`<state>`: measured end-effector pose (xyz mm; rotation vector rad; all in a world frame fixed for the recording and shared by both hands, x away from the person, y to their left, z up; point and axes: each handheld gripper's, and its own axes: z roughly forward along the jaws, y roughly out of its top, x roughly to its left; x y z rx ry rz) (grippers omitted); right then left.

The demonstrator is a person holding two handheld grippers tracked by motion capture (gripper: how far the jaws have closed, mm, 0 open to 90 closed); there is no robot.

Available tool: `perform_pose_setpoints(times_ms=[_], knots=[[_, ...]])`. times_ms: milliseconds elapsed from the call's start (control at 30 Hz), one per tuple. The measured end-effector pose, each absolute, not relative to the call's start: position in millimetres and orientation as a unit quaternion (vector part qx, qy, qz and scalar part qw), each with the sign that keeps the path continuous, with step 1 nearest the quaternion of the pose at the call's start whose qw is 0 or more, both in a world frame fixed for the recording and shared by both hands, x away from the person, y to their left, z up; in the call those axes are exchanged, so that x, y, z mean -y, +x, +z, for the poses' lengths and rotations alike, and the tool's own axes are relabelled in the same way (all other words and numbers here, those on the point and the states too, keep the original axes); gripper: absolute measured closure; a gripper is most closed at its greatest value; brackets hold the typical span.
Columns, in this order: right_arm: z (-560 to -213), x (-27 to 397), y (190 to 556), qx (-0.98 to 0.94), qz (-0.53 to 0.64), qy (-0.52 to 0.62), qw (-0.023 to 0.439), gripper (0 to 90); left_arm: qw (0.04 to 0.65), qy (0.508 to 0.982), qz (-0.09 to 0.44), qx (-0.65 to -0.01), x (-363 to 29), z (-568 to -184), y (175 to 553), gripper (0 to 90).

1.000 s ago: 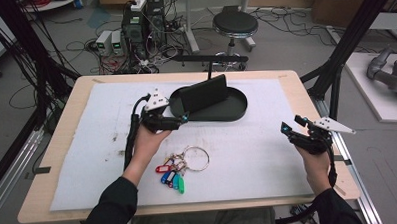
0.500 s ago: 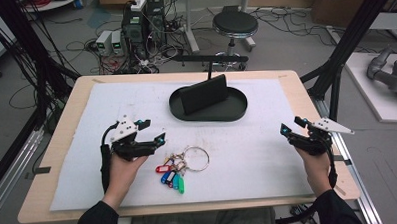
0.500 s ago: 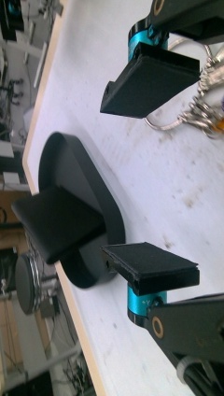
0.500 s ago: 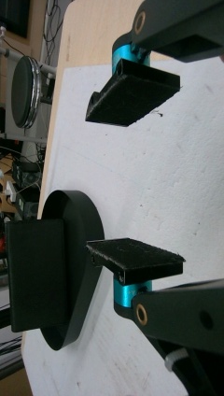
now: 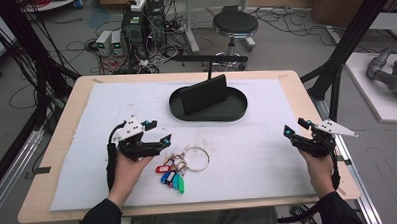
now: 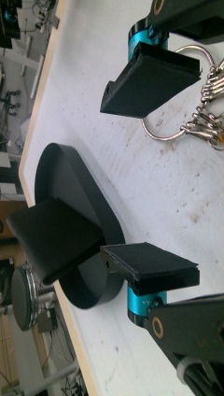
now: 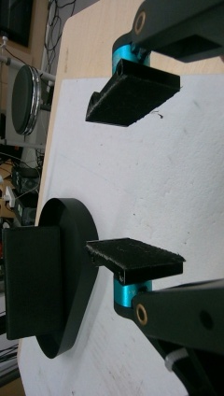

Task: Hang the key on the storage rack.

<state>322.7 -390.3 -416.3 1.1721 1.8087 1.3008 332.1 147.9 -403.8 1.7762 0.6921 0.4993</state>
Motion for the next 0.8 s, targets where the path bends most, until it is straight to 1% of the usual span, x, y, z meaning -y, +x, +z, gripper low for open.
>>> perform_pose_setpoints(times_ms=[167, 233, 333, 400, 500, 600, 733, 800], knots=[[-416.6, 389.2, 323.1, -0.686, 0.491, 0.442, 0.305, 33.1, 0.537, 0.767, 0.197, -0.292, -136.1, -405.9, 338.3, 26.7], [-416.3, 388.9, 322.9, -0.686, 0.491, 0.440, 0.307, 33.2, 0.535, 0.772, 0.181, -0.292, -132.0, -408.0, 343.0, 26.9], [-415.5, 388.5, 321.8, -0.686, 0.492, 0.439, 0.308, 33.1, 0.525, 0.786, 0.170, -0.281, -125.6, -410.4, 347.4, 34.8], [-415.8, 388.1, 322.1, -0.687, 0.491, 0.439, 0.307, 33.1, 0.519, 0.793, 0.160, -0.278, -120.5, -412.1, 349.0, 35.9], [-416.7, 387.2, 323.3, -0.690, 0.489, 0.438, 0.306, 33.1, 0.502, 0.807, 0.147, -0.274, -114.1, -415.8, 352.0, 39.9], [-416.7, 386.0, 323.5, -0.691, 0.489, 0.437, 0.304, 33.1, 0.488, 0.821, 0.130, -0.266, -108.8, -420.1, 355.7, 48.8], [-416.7, 385.0, 323.4, -0.694, 0.488, 0.434, 0.305, 33.1, 0.464, 0.841, 0.108, -0.257, -97.0, -426.0, 359.8, 55.9], [-416.4, 384.6, 323.5, -0.692, 0.490, 0.433, 0.306, 33.1, 0.452, 0.850, 0.104, -0.249, -89.4, -429.4, 362.3, 57.4]])
